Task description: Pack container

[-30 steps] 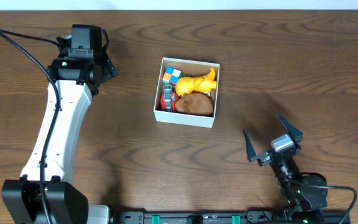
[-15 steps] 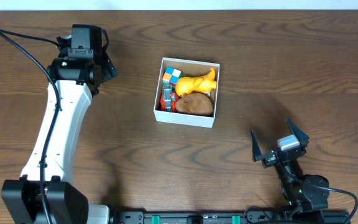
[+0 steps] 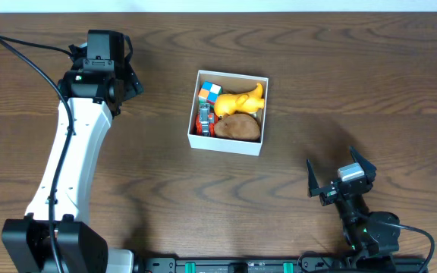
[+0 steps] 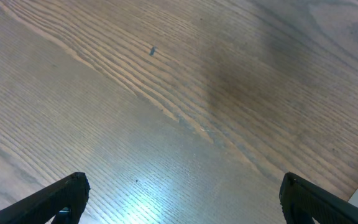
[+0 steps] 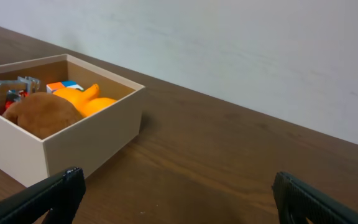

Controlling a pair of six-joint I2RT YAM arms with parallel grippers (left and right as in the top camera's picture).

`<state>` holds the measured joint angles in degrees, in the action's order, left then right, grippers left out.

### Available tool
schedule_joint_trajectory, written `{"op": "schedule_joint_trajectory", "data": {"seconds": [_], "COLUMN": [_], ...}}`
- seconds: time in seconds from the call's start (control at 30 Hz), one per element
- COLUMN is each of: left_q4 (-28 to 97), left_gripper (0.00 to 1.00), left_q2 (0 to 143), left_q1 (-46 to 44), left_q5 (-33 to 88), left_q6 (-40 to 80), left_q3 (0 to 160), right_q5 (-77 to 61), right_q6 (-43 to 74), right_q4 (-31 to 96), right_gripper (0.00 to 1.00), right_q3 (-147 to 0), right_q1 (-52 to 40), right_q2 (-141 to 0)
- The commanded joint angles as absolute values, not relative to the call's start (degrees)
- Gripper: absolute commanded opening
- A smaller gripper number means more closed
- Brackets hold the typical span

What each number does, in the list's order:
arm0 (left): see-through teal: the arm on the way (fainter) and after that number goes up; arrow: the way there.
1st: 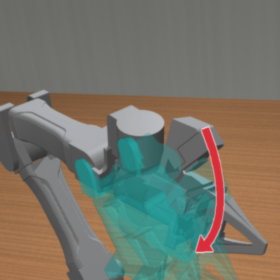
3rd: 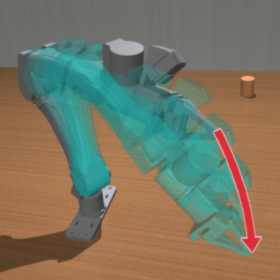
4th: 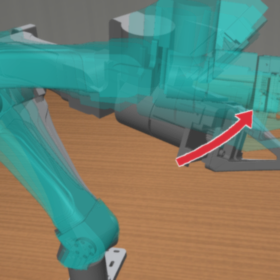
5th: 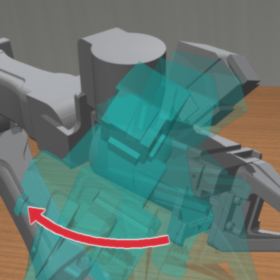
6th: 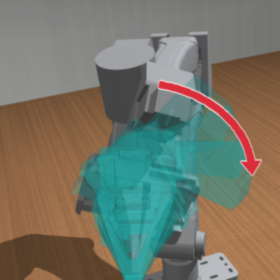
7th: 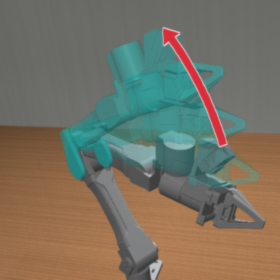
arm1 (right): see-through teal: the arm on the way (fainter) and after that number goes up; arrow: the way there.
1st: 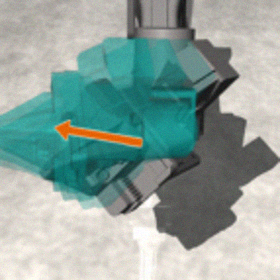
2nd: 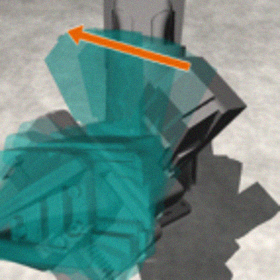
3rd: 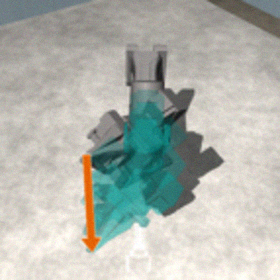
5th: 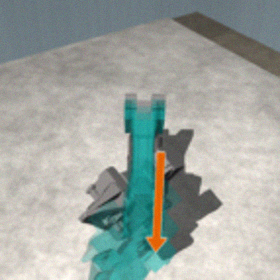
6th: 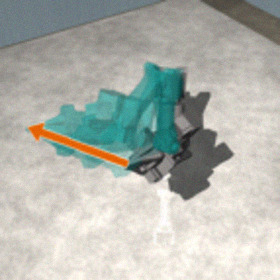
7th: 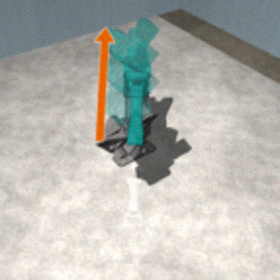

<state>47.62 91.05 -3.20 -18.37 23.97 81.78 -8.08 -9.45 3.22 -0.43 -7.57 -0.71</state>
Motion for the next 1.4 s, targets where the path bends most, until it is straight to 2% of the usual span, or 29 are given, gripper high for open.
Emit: {"op": "schedule_joint_trajectory", "data": {"seconds": [0.0, 1.1, 1.37], "left_q4": [47.7, 47.7, 47.7], "left_gripper": [0.98, 0.98, 0.98], "left_q2": [90.1, 90.1, 76.7], "left_q1": [-3.2, -3.2, -2.8], "left_q5": [-18.9, -18.9, -20.6], "left_q6": [23.7, 23.7, 23.7], "left_q3": [82.7, 82.7, 82.7], "right_q5": [-7.5, -7.5, -7.5], "right_q6": [-8.8, -8.8, -8.8], "right_q4": [3.5, 3.5, 3.6], "right_gripper": [0.99, 0.99, 0.99], "right_q3": [-0.3, -0.3, -0.3], "right_q1": [-7.0, -7.0, -7.0], "right_q2": [-0.4, -0.4, -0.4]}}
